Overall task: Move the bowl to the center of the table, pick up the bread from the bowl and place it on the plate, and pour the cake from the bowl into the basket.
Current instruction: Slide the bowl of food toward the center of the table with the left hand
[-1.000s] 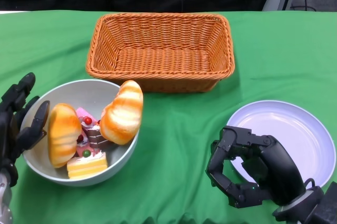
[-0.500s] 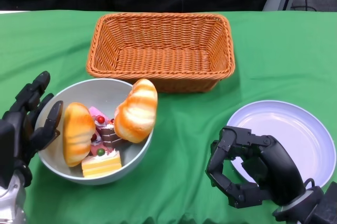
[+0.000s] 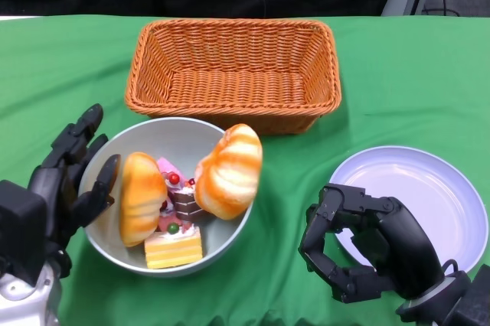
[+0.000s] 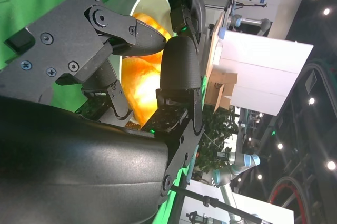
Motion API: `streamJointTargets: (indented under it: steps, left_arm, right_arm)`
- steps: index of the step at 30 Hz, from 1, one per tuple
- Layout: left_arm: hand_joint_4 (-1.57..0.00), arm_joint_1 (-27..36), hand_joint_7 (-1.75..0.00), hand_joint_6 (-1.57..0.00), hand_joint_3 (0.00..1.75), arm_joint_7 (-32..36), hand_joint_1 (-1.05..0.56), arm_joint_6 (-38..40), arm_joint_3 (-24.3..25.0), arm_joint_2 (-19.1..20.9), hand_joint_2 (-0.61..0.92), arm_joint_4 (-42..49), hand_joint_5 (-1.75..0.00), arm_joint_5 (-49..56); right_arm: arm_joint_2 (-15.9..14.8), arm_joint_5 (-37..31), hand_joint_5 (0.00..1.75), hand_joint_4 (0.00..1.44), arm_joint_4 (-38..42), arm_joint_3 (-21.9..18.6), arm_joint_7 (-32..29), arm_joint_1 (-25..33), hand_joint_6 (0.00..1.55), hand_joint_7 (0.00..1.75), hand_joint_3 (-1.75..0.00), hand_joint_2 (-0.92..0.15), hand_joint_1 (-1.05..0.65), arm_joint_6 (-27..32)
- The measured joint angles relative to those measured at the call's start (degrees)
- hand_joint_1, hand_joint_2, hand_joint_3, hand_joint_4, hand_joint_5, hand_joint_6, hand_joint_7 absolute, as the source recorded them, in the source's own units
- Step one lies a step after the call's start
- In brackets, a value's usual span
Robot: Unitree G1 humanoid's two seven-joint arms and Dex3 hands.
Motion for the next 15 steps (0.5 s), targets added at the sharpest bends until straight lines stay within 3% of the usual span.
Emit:
streamJointTargets:
  steps: [15]
  left_arm:
    - [-0.21, 3.11, -0.01, -0.23, 0.55, 0.58, -0.74, 3.34, -3.11, -3.01, 0.92, -7.99, -0.01, 0.25]
  right_arm:
    - [0.25, -0.81, 1.63, 0.89, 0.01, 0.08, -0.57, 0.00, 0.83, 1.37, -1.03, -0.46, -0.20, 0.01]
